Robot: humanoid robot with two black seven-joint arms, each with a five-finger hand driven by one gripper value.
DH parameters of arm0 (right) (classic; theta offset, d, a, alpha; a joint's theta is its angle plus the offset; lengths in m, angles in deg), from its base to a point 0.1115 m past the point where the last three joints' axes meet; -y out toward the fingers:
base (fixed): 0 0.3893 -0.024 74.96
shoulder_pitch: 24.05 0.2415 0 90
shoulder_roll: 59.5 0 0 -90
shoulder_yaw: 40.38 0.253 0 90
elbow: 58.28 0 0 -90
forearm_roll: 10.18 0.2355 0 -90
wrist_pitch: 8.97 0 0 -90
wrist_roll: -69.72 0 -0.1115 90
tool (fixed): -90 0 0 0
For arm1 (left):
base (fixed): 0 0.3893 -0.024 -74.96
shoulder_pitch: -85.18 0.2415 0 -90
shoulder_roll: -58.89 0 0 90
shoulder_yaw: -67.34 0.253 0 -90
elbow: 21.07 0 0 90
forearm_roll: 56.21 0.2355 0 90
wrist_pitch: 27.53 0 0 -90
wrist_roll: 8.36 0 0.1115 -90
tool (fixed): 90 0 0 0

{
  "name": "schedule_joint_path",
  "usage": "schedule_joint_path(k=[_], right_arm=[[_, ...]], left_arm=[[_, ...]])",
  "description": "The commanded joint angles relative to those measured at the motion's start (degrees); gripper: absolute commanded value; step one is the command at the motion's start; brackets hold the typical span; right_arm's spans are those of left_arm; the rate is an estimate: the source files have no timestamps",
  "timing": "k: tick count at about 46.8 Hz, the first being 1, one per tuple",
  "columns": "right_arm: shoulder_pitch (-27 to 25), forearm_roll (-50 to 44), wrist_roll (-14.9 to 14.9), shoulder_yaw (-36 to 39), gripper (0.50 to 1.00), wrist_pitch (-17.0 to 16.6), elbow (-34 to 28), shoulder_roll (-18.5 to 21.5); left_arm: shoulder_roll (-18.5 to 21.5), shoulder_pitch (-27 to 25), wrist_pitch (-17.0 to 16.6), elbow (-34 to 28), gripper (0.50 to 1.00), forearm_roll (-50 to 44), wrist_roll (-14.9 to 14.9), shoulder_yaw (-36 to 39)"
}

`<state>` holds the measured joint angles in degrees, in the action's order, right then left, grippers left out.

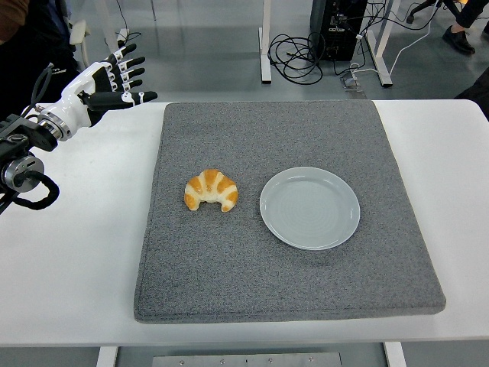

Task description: Place the bread on the plate

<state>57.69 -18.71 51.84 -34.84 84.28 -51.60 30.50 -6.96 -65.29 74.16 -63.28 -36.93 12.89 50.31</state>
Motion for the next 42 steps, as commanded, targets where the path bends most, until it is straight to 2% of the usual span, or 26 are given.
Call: schedule_joint_path(k=[1,13,26,42], right_arm=[[0.00,0.00,0.04,0.00,1.000,0.00,0.00,0.00],[0.00,0.00,0.04,0.00,1.000,0.00,0.00,0.00],[0.00,0.00,0.04,0.00,1.000,0.00,0.00,0.00],[0.00,0.00,0.04,0.00,1.000,0.00,0.00,0.00]], left_arm=[[-0.68,-0.53,-0.10,-0.42,0.961,5.23,0.02,-0.02],[-0.60,-3.78,-0.09,-4.90,0.961,15.35,0.10,0.50],[0.02,-8.26,-0.71,-8.15,0.940,23.26,0.10,8.50],[6.08,-12.13,-0.80,-16.85,0.937,31.69,-0.07,8.86]])
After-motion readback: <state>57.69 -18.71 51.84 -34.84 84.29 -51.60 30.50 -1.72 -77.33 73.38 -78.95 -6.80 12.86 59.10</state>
